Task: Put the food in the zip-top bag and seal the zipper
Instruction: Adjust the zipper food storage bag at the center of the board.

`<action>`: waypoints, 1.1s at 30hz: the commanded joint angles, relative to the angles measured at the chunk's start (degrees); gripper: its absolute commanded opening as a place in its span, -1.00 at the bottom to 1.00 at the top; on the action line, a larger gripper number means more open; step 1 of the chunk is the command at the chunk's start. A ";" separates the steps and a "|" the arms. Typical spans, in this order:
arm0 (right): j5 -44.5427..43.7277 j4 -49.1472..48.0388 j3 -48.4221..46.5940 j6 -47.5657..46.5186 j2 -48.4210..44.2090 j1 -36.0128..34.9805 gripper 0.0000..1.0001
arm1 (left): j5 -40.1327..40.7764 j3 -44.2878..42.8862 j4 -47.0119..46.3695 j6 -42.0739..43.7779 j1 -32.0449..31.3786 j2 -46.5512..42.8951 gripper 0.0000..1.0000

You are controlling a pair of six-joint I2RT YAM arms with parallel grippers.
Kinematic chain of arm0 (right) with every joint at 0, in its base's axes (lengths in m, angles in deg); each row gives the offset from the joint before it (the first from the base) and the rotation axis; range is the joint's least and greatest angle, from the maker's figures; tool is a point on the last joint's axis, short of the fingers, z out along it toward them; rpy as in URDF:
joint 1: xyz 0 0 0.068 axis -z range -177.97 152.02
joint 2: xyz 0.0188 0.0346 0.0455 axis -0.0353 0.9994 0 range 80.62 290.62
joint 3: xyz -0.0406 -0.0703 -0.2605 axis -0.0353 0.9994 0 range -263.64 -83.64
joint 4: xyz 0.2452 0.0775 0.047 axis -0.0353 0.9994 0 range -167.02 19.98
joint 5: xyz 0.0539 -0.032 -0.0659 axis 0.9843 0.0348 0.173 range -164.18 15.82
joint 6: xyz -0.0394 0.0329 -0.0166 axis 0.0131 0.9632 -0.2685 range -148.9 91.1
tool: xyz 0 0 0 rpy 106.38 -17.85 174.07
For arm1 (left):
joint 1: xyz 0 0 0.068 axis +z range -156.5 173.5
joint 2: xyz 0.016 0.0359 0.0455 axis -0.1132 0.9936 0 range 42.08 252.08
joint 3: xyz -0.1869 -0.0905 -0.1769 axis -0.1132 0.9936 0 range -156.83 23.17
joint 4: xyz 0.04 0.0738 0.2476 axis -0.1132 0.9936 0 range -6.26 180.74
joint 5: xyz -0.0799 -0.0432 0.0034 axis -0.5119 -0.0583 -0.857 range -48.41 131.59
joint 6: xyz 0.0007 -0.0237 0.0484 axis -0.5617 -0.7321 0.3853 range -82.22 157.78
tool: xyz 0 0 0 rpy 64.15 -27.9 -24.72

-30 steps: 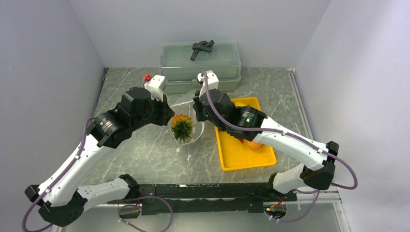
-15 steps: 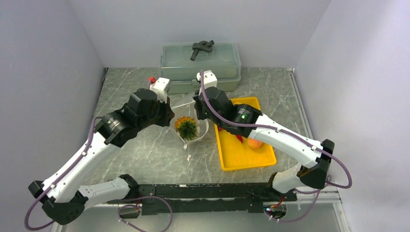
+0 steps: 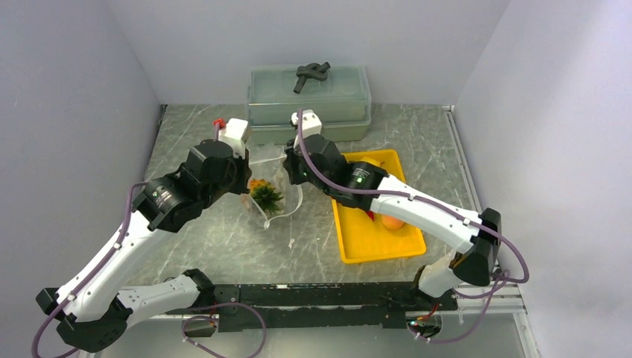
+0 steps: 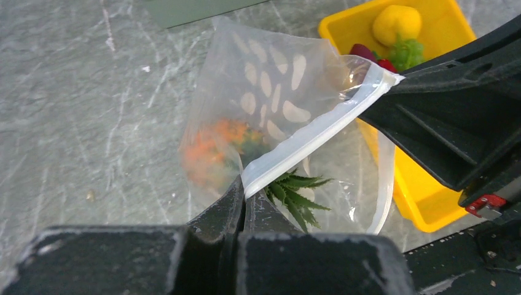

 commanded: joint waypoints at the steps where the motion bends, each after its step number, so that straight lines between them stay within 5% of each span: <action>1: -1.60 -3.94 -0.47 0.46 2.14 3.07 -1.00 | 9.76 -2.99 3.66 2.64 0.58 -1.83 -1.00; 14: 2.25 -10.20 8.62 2.14 3.16 7.11 -1.00 | 8.65 10.23 -6.46 1.85 0.58 -3.95 -1.00; 31: 0.07 -6.95 19.69 8.77 -2.83 7.82 -1.00 | 9.93 8.44 -7.30 -0.06 0.58 -0.96 -1.00; 33: 0.44 -6.66 19.57 8.73 -3.65 7.82 -0.89 | 8.95 7.79 -7.39 0.38 0.58 -0.33 -1.00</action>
